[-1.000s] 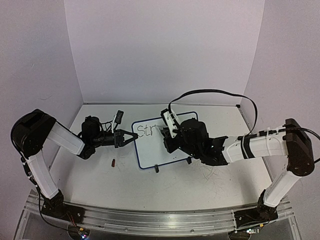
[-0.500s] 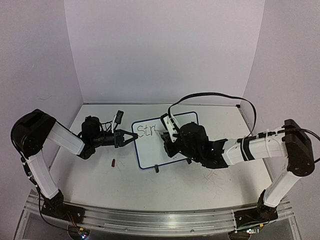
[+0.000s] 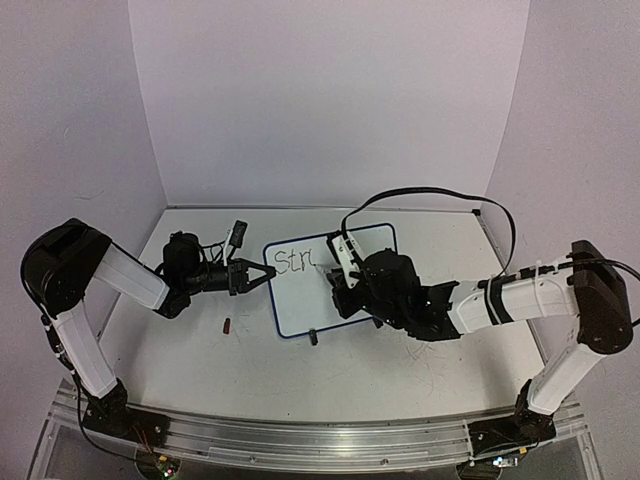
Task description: Write a sentence on the whiteboard
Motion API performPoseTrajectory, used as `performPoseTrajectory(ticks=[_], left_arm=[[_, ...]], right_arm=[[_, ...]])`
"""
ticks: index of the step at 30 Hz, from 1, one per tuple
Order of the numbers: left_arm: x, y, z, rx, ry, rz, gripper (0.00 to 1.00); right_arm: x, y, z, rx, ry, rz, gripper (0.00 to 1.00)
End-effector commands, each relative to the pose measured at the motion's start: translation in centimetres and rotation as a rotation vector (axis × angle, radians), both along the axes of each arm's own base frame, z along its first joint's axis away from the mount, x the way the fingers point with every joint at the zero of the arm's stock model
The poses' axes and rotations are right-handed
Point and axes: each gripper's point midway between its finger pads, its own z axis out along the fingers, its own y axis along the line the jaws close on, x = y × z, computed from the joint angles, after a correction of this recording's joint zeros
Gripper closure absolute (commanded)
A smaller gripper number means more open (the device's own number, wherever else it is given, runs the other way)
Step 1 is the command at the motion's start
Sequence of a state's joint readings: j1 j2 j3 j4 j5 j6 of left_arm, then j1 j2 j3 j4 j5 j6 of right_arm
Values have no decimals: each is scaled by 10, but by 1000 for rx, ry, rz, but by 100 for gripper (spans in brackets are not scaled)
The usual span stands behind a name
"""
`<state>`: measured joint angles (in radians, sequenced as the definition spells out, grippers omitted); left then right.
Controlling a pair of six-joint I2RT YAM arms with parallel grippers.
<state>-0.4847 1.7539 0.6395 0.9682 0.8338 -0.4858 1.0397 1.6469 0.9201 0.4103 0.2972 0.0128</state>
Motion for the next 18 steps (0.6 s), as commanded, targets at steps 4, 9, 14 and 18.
performPoseTrajectory(ticks=[4,9,14,18], left_arm=[[-5,-2,16,-15,-38,-27,100],[-5,-2,16,-14,-38,-28,100],[-6,-2,15,-13,-38,-30,100],[-6,-2,15,-12,-39,-31,100]], right_arm=[[11,-8,22,46,-42,-82,100],[17,-6,31,65,-60,-97,100],[20,-4,35,71,-70,-107,100],[23,-2,36,69,-76,-106,100]])
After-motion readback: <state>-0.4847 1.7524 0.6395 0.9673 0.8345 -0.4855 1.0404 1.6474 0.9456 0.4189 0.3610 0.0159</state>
